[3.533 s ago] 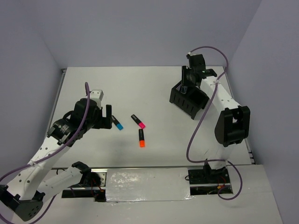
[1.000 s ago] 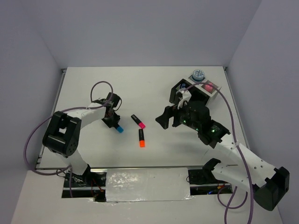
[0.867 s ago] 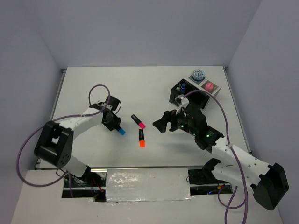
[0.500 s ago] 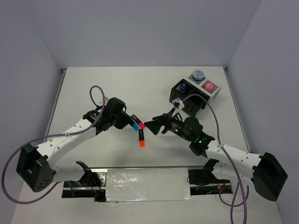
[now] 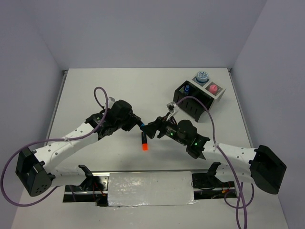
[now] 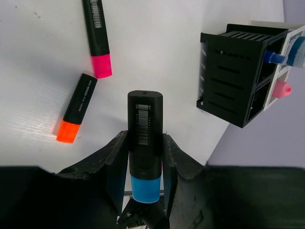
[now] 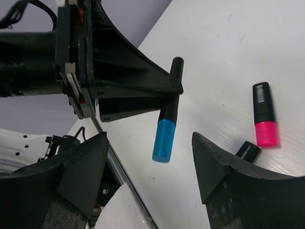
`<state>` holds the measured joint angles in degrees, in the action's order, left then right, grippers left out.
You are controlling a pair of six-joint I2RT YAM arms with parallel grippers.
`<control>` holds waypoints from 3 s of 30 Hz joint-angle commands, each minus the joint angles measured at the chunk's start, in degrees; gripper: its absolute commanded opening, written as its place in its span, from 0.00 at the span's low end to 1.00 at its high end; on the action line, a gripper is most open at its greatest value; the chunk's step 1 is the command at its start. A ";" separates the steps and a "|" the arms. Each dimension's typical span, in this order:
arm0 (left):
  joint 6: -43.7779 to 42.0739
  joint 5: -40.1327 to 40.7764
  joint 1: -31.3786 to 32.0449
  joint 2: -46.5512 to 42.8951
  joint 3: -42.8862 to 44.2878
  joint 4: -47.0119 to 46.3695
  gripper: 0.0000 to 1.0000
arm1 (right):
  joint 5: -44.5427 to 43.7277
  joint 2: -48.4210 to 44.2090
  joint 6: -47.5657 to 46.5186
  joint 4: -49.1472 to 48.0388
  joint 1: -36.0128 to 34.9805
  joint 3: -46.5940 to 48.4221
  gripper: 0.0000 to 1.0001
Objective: Sort the stationery into containers
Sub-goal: Pick up the pen from the center of the board, then place the pen in the storage box, then pick up the pen from the center of the board.
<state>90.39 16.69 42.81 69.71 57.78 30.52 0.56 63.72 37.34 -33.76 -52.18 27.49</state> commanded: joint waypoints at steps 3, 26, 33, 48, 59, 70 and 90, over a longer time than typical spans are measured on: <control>1.19 2.12 0.52 -2.13 1.11 -2.40 0.00 | -2.58 1.40 0.63 -3.15 -1.52 1.87 0.77; -1.52 -0.95 0.87 -2.91 -0.47 -6.70 0.02 | -3.19 4.48 -3.06 -1.05 -1.43 6.35 0.00; -3.46 4.82 0.61 -3.80 5.13 -1.73 0.99 | -6.52 0.18 -3.95 13.95 -0.99 8.81 0.00; -33.15 16.03 0.61 -6.88 11.31 8.86 0.99 | -12.94 -3.10 -21.69 74.70 31.77 33.93 0.00; -43.72 5.03 1.58 -1.96 3.31 5.87 0.99 | -10.05 14.39 -28.99 79.82 43.48 47.04 0.00; -44.34 2.30 3.86 -0.02 -1.00 2.52 0.99 | -5.74 21.17 -30.75 78.05 46.82 49.06 0.17; -41.97 0.45 8.43 14.82 -0.22 -2.93 0.98 | -2.85 -1.65 -26.54 72.70 37.26 41.80 1.00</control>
<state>46.89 16.95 50.68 81.43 55.44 28.77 -3.70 68.64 9.10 42.44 -11.73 72.90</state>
